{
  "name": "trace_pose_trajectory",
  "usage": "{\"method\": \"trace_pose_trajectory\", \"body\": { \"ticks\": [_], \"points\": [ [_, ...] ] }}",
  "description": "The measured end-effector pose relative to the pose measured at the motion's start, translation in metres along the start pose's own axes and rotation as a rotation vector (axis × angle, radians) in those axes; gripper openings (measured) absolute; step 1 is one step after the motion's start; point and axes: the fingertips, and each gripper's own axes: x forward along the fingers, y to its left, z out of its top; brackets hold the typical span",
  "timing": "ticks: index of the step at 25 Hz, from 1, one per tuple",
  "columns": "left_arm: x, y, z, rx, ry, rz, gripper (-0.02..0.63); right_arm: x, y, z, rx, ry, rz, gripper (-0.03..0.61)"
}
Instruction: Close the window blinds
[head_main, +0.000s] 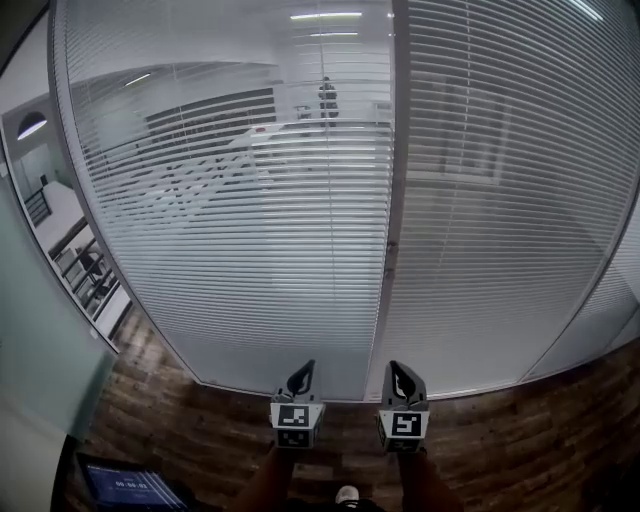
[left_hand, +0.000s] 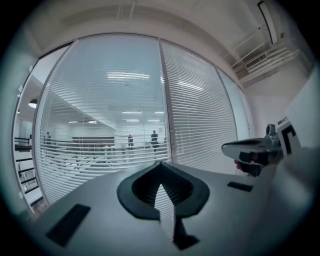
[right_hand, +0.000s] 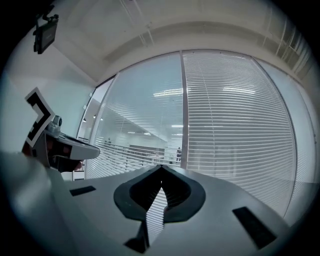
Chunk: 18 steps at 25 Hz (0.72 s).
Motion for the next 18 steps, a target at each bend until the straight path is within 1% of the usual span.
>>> {"method": "trace_pose_trajectory", "body": {
  "ticks": [3, 8, 14, 18],
  "points": [
    [0.008, 0.002, 0.006, 0.002, -0.001, 0.014, -0.008, 0.009, -0.003, 0.005, -0.003, 0.001, 0.012, 0.003],
    [0.023, 0.006, 0.003, 0.006, 0.010, 0.019, -0.008, 0.027, -0.005, 0.004, 0.007, -0.001, 0.022, 0.003],
    [0.044, 0.011, 0.001, -0.012, 0.039, 0.006, -0.007, 0.049, -0.008, -0.001, 0.017, 0.002, 0.022, 0.003],
    [0.063, 0.019, 0.001, 0.007, 0.017, -0.009, -0.008, 0.068, -0.010, -0.002, 0.018, 0.016, 0.005, 0.003]
  ]
}}
